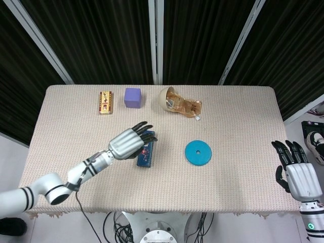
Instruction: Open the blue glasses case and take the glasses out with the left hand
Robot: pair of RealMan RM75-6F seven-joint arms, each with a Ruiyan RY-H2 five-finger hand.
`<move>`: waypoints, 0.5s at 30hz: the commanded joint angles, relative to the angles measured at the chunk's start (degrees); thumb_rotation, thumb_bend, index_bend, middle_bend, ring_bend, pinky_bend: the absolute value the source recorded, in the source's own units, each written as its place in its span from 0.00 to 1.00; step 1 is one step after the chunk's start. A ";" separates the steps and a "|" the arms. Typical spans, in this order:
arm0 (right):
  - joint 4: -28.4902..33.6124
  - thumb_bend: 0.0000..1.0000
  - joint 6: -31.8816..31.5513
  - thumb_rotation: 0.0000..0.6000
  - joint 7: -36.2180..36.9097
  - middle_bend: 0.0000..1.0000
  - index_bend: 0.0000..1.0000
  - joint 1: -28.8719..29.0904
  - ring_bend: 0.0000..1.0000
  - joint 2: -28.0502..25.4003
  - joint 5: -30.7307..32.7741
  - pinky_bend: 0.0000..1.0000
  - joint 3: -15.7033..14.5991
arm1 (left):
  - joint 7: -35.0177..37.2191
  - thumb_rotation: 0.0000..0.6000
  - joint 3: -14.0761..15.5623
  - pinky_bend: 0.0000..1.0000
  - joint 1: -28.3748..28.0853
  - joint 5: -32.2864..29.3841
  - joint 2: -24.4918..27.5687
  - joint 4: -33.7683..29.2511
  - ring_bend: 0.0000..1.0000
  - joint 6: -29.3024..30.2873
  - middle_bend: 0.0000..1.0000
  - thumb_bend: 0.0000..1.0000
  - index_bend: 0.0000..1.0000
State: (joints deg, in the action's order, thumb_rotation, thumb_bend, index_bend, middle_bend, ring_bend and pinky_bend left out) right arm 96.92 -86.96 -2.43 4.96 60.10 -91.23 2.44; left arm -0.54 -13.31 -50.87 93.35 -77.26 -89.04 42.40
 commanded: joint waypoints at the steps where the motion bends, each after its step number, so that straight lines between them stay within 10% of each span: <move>1: -0.11 0.77 0.11 1.00 0.20 0.12 0.00 -0.14 0.00 0.08 0.26 0.00 -0.08 | 0.91 1.00 -1.22 0.01 -5.76 -3.03 -5.61 5.29 0.03 -5.68 0.21 0.64 0.21; 15: -2.16 0.77 -0.34 1.00 2.43 0.12 0.00 -0.72 0.00 0.84 0.70 0.00 -0.09 | -8.83 1.00 1.09 0.00 -13.18 -18.55 -13.87 16.44 0.03 -16.66 0.24 0.63 0.24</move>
State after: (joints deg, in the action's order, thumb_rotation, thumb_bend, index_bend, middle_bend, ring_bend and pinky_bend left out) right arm 94.82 -87.25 -0.08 4.26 60.89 -90.51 2.32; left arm -7.74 -12.94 -63.27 76.80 -90.19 -73.95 26.76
